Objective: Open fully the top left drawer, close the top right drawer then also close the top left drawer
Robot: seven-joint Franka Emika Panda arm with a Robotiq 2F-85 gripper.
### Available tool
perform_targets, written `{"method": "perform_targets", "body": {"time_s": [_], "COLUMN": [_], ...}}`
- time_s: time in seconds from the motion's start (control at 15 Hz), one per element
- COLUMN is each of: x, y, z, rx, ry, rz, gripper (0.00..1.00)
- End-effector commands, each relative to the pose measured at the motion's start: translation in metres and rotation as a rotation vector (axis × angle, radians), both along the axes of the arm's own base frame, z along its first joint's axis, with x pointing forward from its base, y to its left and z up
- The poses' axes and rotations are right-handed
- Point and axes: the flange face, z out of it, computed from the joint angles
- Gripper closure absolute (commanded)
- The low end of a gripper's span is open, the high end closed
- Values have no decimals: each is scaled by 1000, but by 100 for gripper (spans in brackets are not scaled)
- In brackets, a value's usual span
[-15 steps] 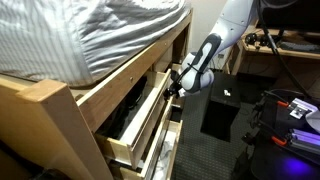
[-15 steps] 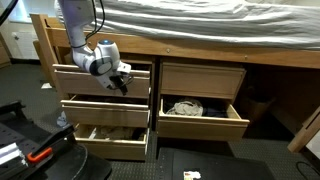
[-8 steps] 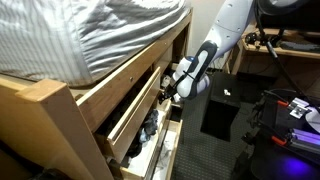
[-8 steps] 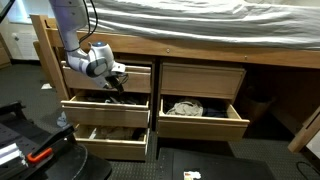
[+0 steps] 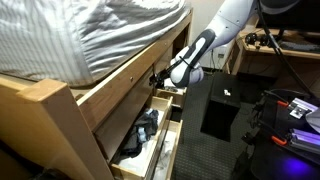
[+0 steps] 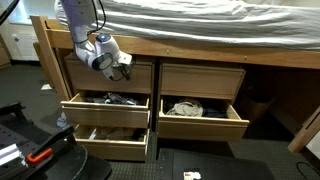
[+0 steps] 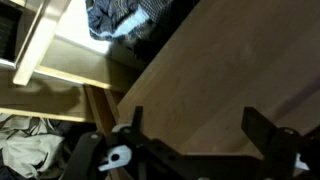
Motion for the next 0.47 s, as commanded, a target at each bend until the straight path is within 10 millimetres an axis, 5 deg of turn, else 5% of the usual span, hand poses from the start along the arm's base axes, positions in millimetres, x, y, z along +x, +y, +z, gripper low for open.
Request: {"method": "perform_targets", "body": {"time_s": [0.0,0.07,0.2,0.4], "x": [24,18,23,22], "y": [-39,-26,-42,-40], "z": [10,13,16,11], "rx": [53,21,27,35], "ry": [-40,-28,-38,-34], "rz": [-118,-68,-99,-103], "gripper": [0,0,0,0]}}
